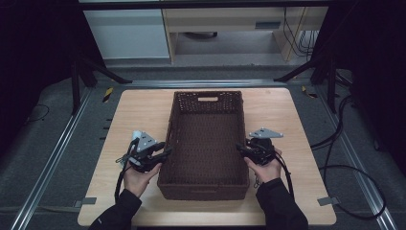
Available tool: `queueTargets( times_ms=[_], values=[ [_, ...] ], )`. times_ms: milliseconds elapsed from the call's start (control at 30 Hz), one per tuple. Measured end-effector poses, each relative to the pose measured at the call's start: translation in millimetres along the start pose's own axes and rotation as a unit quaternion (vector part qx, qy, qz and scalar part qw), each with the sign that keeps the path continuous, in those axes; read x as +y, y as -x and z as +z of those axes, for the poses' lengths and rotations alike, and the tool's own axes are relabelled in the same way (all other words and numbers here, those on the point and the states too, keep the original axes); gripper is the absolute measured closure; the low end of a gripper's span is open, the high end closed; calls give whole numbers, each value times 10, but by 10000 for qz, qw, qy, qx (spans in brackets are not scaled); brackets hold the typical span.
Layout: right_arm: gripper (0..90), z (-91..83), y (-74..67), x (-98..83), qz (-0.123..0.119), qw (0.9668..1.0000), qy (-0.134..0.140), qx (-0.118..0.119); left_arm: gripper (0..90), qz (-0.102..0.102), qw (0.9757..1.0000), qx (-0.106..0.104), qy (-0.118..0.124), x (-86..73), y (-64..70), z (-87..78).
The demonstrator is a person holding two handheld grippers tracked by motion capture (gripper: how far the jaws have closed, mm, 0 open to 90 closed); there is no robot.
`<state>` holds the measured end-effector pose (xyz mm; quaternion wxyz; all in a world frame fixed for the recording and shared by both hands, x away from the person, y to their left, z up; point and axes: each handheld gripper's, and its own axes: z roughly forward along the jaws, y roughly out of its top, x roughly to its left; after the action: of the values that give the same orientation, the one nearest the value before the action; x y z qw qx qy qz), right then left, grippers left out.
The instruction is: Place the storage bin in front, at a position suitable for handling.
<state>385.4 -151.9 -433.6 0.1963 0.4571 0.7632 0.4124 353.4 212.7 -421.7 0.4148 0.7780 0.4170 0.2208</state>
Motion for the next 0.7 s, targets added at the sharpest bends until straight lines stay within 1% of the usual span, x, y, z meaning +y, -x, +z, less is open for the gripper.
queueTargets(
  times_ms=[167,300,367,433,500,567,633,700],
  values=[
    [631,-14,-8,5,-63,10000,-30,-44,616,3,10000,-23,-7,-7,11,-16],
    [623,-12,-14,10,-70,9999,-36,-77,616,13,10000,-24,5,5,-2,-29],
    [597,-22,-19,14,-135,9998,-8,-134,591,-29,10000,-18,83,25,-8,-78],
    [547,-46,-16,25,-118,9998,74,-122,562,-66,9998,-21,169,49,-30,-155],
    [482,-85,-2,41,-107,9998,160,-56,544,-122,9996,-1,274,51,-75,-244],
    [439,-145,13,54,-112,9996,255,-41,527,-180,9992,85,353,32,-148,-326],
    [402,-217,44,63,-106,9993,352,-59,512,-222,9989,209,370,6,-248,-386],
    [373,-279,85,65,-85,9990,430,-86,500,-357,9981,341,379,-35,-380,-437]
  ],
)
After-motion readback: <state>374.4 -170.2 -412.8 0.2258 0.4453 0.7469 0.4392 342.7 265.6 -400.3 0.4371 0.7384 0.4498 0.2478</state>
